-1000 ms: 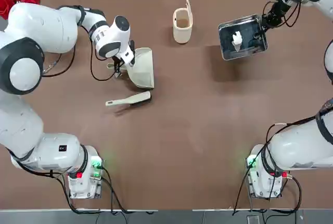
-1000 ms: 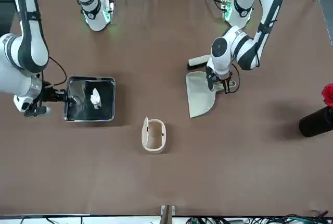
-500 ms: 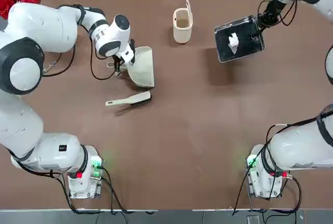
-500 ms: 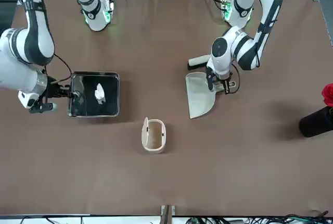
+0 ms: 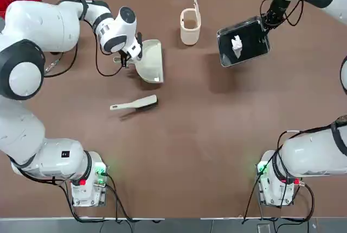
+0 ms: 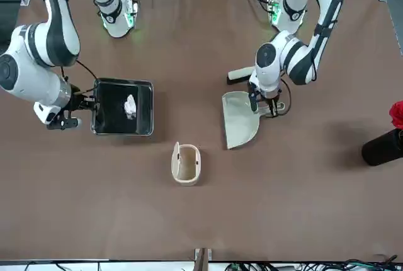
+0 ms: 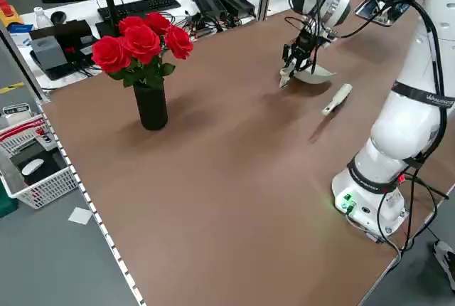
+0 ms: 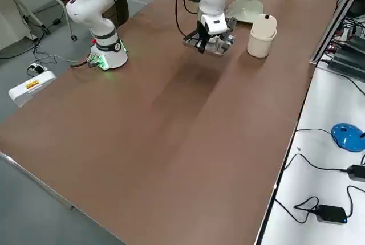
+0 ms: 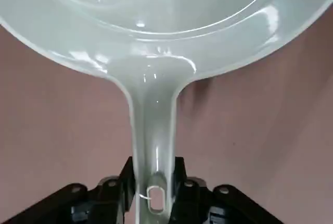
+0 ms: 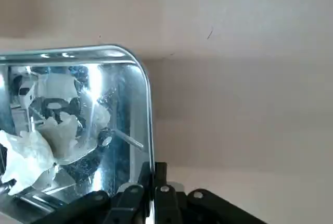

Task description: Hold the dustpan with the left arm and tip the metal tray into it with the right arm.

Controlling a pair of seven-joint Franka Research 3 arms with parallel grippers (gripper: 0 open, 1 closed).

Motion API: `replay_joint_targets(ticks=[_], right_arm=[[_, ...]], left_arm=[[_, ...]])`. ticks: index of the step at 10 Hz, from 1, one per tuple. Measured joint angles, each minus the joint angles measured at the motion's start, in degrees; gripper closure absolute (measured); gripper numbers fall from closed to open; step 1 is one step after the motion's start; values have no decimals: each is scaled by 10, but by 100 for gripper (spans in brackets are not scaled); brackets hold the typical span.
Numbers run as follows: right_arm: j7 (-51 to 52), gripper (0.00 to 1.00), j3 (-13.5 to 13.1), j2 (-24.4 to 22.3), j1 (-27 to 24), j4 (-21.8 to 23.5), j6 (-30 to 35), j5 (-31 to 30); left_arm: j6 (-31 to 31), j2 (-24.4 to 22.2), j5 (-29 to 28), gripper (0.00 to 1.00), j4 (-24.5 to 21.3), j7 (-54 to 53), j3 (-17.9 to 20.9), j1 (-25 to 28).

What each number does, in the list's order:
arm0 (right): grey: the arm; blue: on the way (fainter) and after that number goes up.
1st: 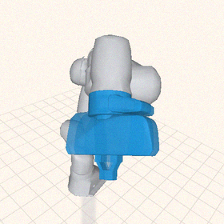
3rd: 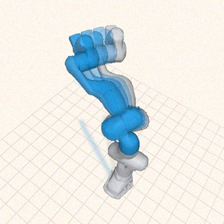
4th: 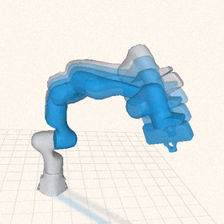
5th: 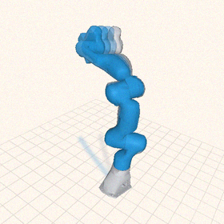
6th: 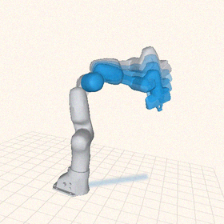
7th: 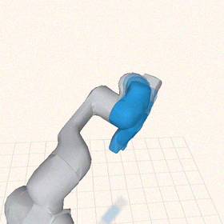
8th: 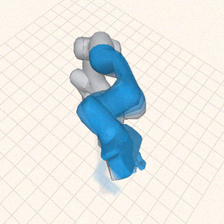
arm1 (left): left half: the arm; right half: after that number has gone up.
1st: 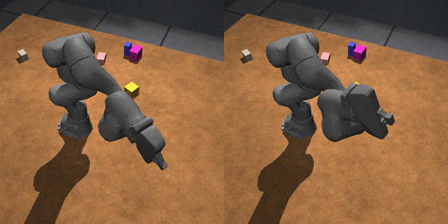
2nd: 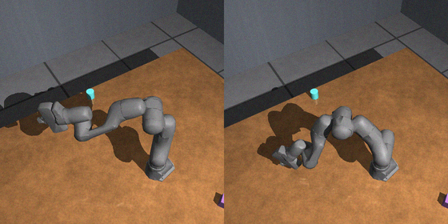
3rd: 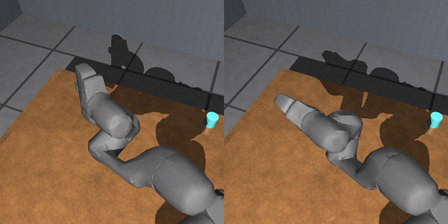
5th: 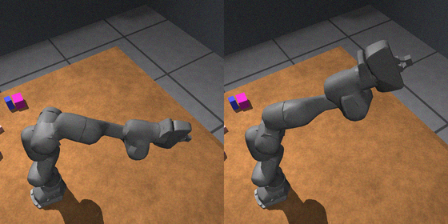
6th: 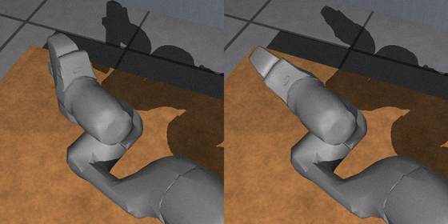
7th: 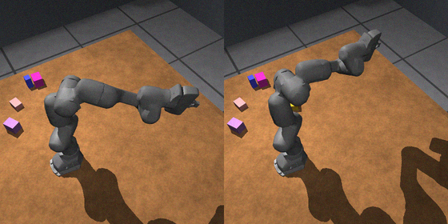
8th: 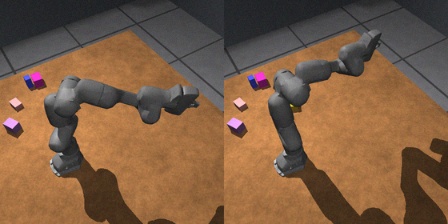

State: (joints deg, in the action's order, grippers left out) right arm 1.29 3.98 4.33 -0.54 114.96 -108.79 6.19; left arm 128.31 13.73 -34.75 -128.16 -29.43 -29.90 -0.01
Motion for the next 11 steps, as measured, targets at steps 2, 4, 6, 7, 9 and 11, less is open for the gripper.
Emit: replay_joint_targets(ticks=[2,4,6,7,9,11], right_arm=[[-32,95,17,-3,0,-10,22,-11],[-61,95,37,-5,1,-26,50,-16],[-92,95,58,-7,1,-41,67,-19],[-112,95,72,-8,1,-47,68,-25],[-162,95,109,-8,1,-55,69,-41],[-201,95,135,-8,2,-56,71,-43]], left_arm=[[-64,-7,46,67,41,-12,-24,0],[-107,-9,65,67,77,-13,-60,-2],[-112,-9,67,67,84,11,-102,-8],[-113,-9,66,67,85,20,-116,-15],[-113,-6,58,67,93,30,-125,-48],[-113,19,39,67,105,66,-125,-81]])
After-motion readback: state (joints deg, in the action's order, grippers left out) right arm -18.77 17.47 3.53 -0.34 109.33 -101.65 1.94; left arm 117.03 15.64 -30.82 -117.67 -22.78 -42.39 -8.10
